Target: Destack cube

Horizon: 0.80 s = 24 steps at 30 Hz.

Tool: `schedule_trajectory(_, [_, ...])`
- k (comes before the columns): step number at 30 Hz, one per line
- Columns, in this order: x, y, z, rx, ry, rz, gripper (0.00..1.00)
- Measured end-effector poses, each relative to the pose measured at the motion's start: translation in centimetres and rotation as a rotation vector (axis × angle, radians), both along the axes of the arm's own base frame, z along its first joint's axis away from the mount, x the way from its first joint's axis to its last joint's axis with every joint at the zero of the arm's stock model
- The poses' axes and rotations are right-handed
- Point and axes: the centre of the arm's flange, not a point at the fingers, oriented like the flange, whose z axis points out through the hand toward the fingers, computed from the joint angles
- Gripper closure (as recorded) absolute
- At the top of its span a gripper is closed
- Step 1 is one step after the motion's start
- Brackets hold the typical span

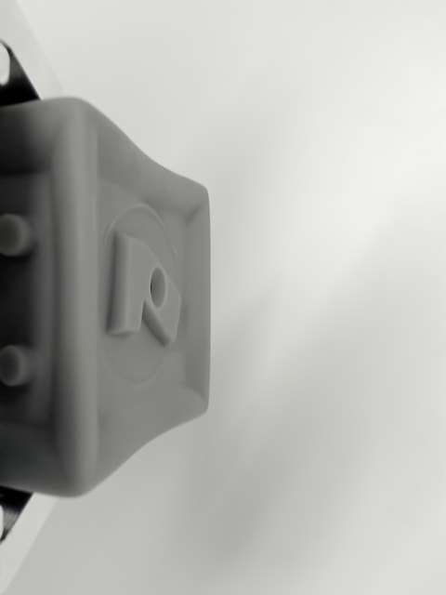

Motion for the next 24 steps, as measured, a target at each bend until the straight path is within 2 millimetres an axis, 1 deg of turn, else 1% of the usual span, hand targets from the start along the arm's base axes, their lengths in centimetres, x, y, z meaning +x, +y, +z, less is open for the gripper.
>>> schedule_trajectory(14, [-0.7,2.2,-1.0,0.001,-0.002,0.057,1.00])
schedule_trajectory(16, [-0.7,2.2,-1.5,0.001,-0.003,0.059,1.00])
schedule_trajectory(21, [-0.7,2.1,-3.7,0.000,0.003,0.061,1.00])
schedule_trajectory(24, [-0.7,2.1,-4.6,0.000,0.002,0.061,1.00])
